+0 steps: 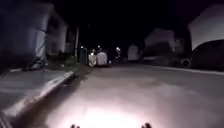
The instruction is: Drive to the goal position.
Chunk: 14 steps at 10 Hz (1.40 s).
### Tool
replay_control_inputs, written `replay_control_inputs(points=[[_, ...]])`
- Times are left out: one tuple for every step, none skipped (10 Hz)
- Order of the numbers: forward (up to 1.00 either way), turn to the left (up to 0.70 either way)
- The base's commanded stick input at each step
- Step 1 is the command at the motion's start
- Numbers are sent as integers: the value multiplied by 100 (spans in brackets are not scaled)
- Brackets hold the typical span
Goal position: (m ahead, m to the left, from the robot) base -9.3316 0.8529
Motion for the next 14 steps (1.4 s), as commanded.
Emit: replay_control_inputs(points=[[70,0],[70,0],[70,0],[70,0],[70,0],[70,0],[70,0],[70,0],[70,0],[70,0],[70,0],[70,0],[70,0],[70,0]])
